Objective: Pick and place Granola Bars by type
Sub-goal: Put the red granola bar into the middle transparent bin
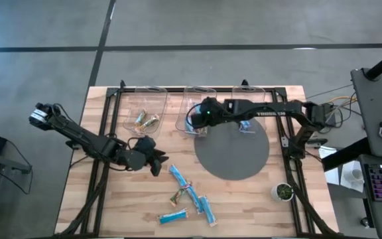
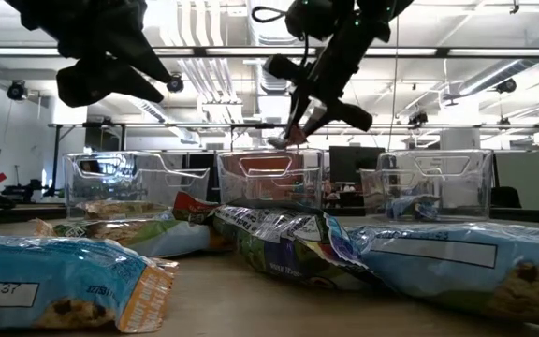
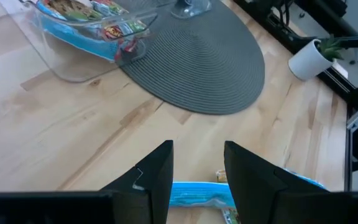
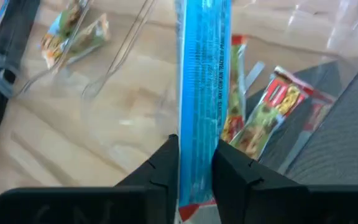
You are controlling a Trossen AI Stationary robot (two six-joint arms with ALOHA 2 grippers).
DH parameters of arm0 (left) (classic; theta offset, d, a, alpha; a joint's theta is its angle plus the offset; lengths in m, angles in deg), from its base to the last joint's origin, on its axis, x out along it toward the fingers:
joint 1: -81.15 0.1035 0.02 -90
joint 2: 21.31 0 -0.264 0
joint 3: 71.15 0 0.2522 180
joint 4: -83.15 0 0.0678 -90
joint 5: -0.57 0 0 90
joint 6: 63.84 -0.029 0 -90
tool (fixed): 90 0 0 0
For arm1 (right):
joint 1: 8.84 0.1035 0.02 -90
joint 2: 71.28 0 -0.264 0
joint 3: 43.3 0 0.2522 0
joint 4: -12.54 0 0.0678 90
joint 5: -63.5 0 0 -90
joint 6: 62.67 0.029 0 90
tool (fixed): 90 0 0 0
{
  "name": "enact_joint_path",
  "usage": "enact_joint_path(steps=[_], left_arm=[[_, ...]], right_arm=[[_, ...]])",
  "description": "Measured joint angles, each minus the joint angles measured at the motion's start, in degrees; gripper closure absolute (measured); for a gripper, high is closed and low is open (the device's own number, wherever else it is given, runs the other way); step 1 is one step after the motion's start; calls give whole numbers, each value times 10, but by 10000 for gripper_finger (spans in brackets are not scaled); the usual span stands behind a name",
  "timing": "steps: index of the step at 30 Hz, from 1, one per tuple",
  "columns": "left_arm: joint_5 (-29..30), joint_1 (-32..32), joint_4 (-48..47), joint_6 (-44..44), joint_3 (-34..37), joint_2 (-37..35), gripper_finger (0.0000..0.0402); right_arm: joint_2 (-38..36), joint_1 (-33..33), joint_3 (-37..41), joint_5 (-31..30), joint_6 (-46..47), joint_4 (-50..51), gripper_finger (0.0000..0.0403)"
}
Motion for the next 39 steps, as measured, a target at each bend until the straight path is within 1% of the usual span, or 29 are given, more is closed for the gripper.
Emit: enact_joint_path(steps=[2,7,11,13,16,21,25,27,29,32,36,37,39], left_arm=[[3,-2,0,8,0,0,275],[10,-3,0,11,0,0,275],[28,-3,0,11,0,0,275],[35,-2,0,11,0,0,275],[45,-2,-1,11,0,0,275],[47,-2,-10,11,3,1,275],[47,-2,-9,33,17,6,275],[46,-2,-9,48,26,8,275],[41,-2,-6,64,34,8,275],[18,-2,-3,70,44,8,275],[-51,-2,11,-4,52,8,275],[-59,-2,13,-24,53,8,275],[-56,-3,13,-55,56,8,275]], right_arm=[[0,-5,0,-5,-2,-2,307],[-11,5,-13,-73,-51,-9,262],[-14,15,-18,-76,-110,-8,243],[-14,22,-18,-74,-126,-6,238],[-14,39,-18,-47,-147,-2,232],[-14,98,-9,-41,-156,2,233],[-14,146,-2,-41,-165,3,240],[-14,167,0,-41,-153,6,243],[-14,186,1,-43,-120,23,246],[-14,208,4,-48,-70,37,251],[-14,240,9,-58,-11,39,255],[-14,248,10,-59,2,39,256],[-14,265,10,-59,25,39,257]])
